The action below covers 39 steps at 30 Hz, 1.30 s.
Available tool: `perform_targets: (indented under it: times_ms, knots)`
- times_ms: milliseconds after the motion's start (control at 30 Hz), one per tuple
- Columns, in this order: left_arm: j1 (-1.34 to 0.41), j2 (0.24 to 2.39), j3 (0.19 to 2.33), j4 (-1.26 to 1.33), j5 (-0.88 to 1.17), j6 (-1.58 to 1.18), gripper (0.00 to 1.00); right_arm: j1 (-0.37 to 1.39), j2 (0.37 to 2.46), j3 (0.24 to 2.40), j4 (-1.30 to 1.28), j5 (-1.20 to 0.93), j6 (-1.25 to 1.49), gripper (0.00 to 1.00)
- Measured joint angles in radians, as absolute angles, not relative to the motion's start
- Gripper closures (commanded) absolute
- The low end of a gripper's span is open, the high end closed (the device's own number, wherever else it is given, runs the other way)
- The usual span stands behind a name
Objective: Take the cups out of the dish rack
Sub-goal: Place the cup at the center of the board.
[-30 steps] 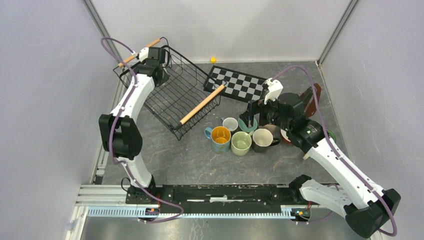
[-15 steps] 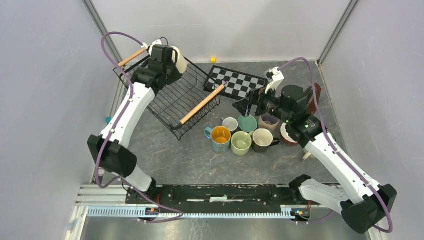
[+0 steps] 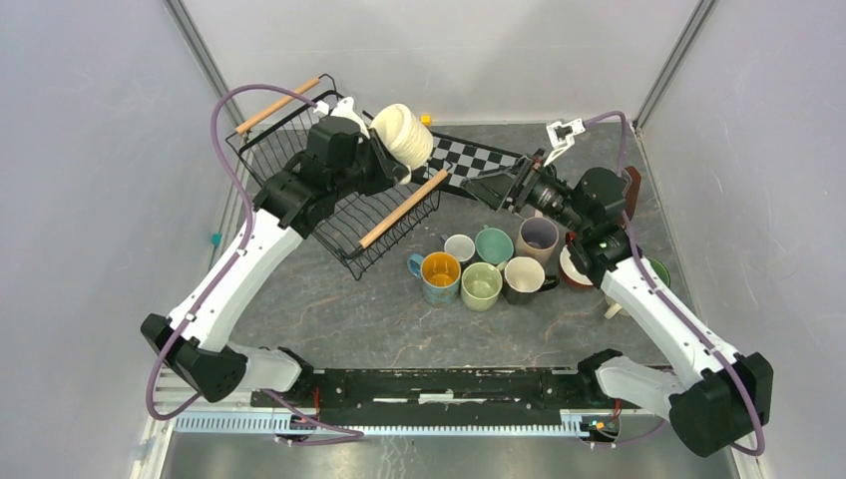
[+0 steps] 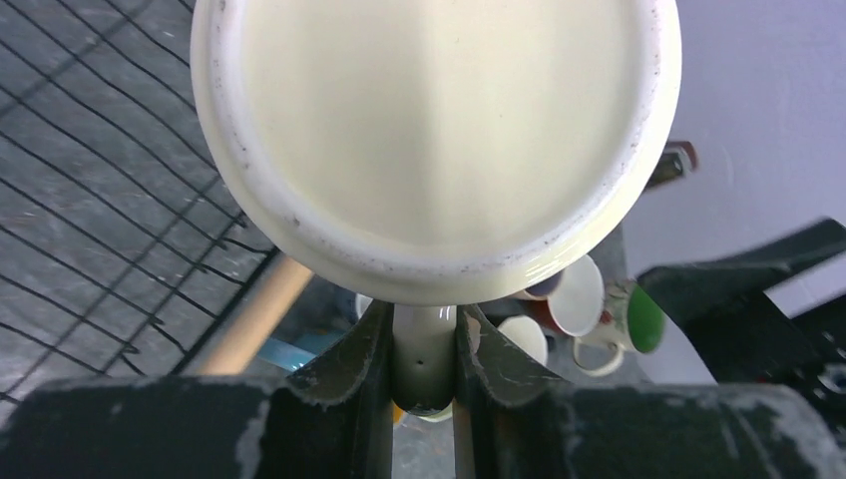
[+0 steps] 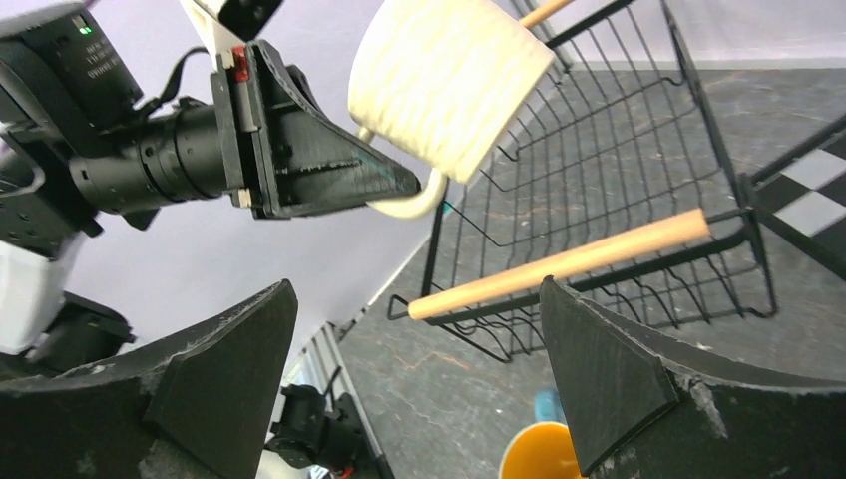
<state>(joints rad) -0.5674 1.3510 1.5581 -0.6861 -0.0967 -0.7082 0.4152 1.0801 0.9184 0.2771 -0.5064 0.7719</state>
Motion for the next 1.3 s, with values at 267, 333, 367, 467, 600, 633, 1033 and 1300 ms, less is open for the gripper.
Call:
perform_targets:
  times_ms: [267, 333, 367, 467, 600, 633, 1033, 1300]
  knots:
    - [-0.598, 1.267, 1.460, -0.604, 0.035, -0.810, 0.98, 0.414, 1.140, 0.878, 0.516, -0.564, 0.934, 0.02]
    - [-0.603, 1.247, 1.434, -0.578, 0.064, -0.837, 0.98, 0.414, 1.150, 0.873, 0.557, -0.569, 0.962, 0.02]
    - [-0.604, 1.238, 1.421, -0.564, 0.080, -0.852, 0.98, 0.414, 1.155, 0.871, 0.575, -0.572, 0.973, 0.02]
    - [-0.614, 1.220, 1.396, -0.534, 0.114, -0.890, 0.98, 0.415, 1.171, 0.869, 0.629, -0.578, 1.010, 0.02]
    - [-0.637, 1.214, 1.377, -0.480, 0.150, -0.930, 0.98, 0.419, 1.190, 0.869, 0.683, -0.583, 1.047, 0.02]
    - [-0.645, 1.214, 1.372, -0.466, 0.160, -0.940, 0.98, 0.421, 1.195, 0.869, 0.694, -0.584, 1.053, 0.02]
    - [-0.698, 1.217, 1.330, -0.357, 0.233, -1.011, 0.98, 0.426, 1.240, 0.869, 0.820, -0.584, 1.148, 0.19]
    - [-0.698, 1.217, 1.285, -0.281, 0.267, -1.036, 0.98, 0.437, 1.253, 0.869, 0.875, -0.581, 1.191, 0.33]
